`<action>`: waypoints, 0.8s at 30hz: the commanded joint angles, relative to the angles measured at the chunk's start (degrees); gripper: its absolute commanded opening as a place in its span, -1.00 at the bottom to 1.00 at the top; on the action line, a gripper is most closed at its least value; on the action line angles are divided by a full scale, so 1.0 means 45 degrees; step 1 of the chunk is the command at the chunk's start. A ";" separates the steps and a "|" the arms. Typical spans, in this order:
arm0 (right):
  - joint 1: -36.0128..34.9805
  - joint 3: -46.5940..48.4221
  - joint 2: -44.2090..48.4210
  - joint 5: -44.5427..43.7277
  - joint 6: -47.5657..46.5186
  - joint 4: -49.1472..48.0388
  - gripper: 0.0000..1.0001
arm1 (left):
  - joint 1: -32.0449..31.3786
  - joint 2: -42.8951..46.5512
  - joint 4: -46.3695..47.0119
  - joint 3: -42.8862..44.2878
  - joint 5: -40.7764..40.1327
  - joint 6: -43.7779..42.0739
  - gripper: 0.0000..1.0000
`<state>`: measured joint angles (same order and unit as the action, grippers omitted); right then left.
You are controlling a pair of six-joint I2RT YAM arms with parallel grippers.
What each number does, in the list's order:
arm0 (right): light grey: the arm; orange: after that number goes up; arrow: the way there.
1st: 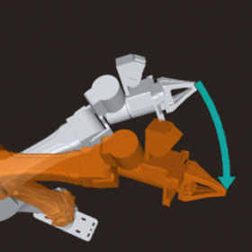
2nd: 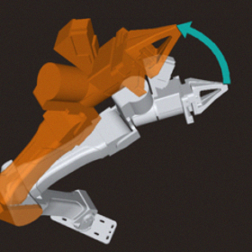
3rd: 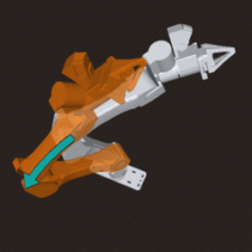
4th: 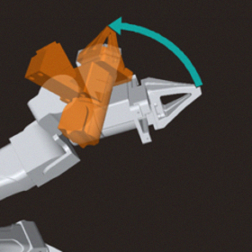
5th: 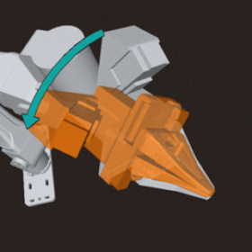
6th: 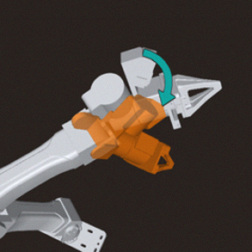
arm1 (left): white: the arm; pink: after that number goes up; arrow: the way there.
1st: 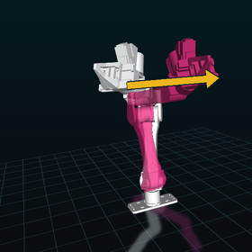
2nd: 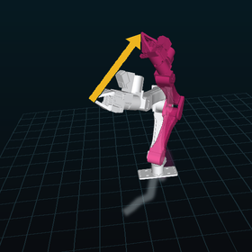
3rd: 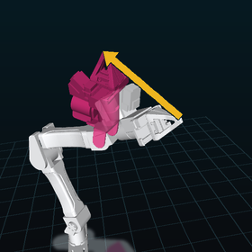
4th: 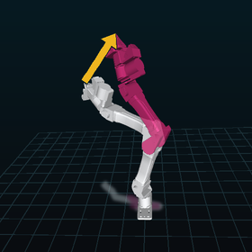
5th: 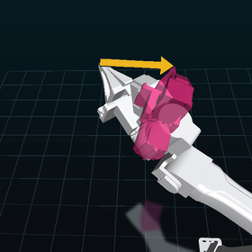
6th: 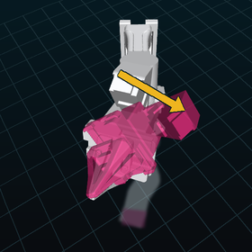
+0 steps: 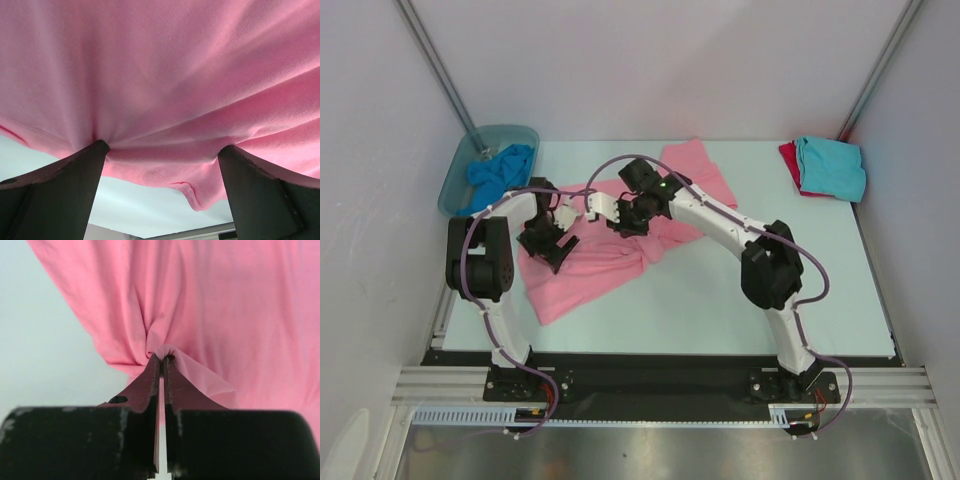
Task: Fold and stack the t-shirts
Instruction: Flatten the tshirt out
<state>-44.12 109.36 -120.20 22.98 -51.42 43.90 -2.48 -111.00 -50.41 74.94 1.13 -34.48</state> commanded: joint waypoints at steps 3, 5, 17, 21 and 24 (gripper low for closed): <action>-0.0488 0.2180 -0.1354 0.0596 0.0099 0.1787 -1.00 | 0.0239 -0.0509 0.1105 0.0066 -0.0914 -0.0384 0.99; -0.0606 0.2260 -0.1452 0.0576 -0.0018 0.1846 -0.86 | 0.0239 -0.0509 0.1125 0.0144 -0.0953 -0.0404 0.99; -0.0138 0.1851 -0.0360 -0.1550 0.1462 0.1007 0.45 | 0.0180 -0.0529 0.1281 -0.0051 -0.0797 -0.0365 0.99; 0.0622 0.0350 0.0615 -0.2120 0.3162 0.0382 0.33 | 0.0161 -0.0528 0.1320 -0.0031 -0.0856 -0.0385 0.99; 0.1268 -0.1408 0.1320 -0.2003 0.4568 -0.0379 0.21 | 0.0141 -0.0626 0.1359 0.0007 -0.0856 -0.0346 0.99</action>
<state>-40.82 107.35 -119.44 15.40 -39.22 45.43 -2.50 -111.20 -50.54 75.13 1.10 -34.50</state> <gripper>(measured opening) 0.615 0.996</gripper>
